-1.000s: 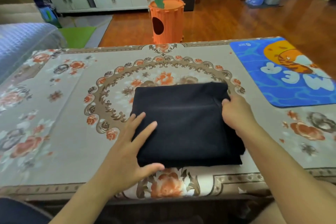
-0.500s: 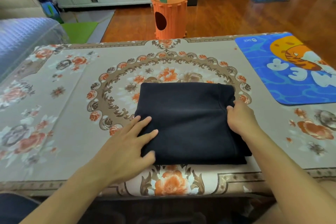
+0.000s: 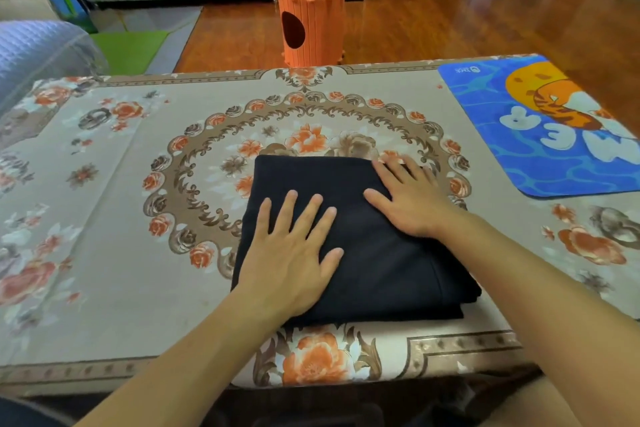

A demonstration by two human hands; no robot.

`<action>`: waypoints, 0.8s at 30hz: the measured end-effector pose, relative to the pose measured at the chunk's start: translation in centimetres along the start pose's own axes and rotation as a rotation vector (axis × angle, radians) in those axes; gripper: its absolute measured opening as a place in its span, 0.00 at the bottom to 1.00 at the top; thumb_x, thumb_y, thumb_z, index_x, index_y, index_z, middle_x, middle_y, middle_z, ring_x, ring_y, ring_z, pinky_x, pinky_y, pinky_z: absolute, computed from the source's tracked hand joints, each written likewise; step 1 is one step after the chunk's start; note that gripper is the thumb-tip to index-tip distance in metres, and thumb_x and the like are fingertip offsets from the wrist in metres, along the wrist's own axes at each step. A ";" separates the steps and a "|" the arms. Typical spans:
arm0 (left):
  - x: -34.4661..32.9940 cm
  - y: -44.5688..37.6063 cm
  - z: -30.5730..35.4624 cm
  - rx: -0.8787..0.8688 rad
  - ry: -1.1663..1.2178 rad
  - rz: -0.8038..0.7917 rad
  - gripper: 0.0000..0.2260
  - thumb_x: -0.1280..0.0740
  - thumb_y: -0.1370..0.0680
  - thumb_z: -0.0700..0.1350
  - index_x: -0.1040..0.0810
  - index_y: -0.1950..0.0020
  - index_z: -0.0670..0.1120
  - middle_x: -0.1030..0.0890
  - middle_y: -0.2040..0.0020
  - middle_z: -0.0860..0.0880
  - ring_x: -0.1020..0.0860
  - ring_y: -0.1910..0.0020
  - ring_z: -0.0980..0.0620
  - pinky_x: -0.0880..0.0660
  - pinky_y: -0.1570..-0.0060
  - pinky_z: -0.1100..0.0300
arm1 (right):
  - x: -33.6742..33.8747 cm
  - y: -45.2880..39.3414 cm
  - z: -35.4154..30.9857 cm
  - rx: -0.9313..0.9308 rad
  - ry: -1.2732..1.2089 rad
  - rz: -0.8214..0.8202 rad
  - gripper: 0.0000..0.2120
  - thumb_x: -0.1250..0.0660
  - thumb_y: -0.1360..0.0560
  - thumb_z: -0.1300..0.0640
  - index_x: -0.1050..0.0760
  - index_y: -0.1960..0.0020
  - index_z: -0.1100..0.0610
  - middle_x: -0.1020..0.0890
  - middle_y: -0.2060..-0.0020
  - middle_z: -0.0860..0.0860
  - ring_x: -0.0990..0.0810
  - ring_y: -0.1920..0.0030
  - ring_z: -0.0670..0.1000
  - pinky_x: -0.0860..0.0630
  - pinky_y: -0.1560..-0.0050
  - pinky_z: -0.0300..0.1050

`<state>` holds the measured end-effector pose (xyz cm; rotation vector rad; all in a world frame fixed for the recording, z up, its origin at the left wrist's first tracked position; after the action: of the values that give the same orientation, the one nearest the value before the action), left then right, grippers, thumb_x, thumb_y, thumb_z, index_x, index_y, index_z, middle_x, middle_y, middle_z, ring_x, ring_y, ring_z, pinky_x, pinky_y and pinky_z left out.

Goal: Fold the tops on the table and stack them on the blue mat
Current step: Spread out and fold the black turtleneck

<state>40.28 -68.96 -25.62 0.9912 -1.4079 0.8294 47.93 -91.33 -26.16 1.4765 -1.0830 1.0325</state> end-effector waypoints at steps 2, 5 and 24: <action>0.5 0.4 -0.2 0.006 0.047 0.034 0.30 0.57 0.18 0.67 0.52 0.17 0.58 0.55 0.16 0.52 0.60 0.18 0.44 0.58 0.21 0.39 | 0.0 -0.7 0.7 -0.015 -0.021 -0.073 0.37 0.58 0.22 0.28 0.61 0.19 0.43 0.58 0.19 0.44 0.61 0.19 0.53 0.60 0.22 0.60; 1.8 2.9 -2.5 0.288 0.425 0.153 0.30 0.43 0.19 0.64 0.47 0.19 0.59 0.48 0.17 0.49 0.48 0.19 0.45 0.44 0.22 0.43 | 1.1 -1.3 0.9 -0.014 -0.020 -0.129 0.41 0.53 0.24 0.25 0.58 0.18 0.43 0.55 0.19 0.45 0.55 0.19 0.56 0.55 0.22 0.62; 2.1 -3.5 -3.1 0.172 0.158 0.077 0.28 0.50 0.18 0.63 0.43 0.19 0.59 0.46 0.18 0.42 0.47 0.20 0.38 0.50 0.22 0.39 | 4.3 11.3 -0.5 -0.245 -0.011 -0.081 0.27 0.40 0.22 0.35 0.34 0.31 0.50 0.24 0.35 0.53 0.23 0.39 0.57 0.25 0.44 0.52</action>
<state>44.75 -67.65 -23.45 0.9829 -1.2617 1.0770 37.97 -92.55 -19.44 1.3180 -1.1066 0.8057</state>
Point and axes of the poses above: each hand's wrist, its own y-axis away from the middle knuckle, its own x-axis out of the back of the hand, z = x × y, the point moved 3 cm from there along -y, towards the middle knuckle
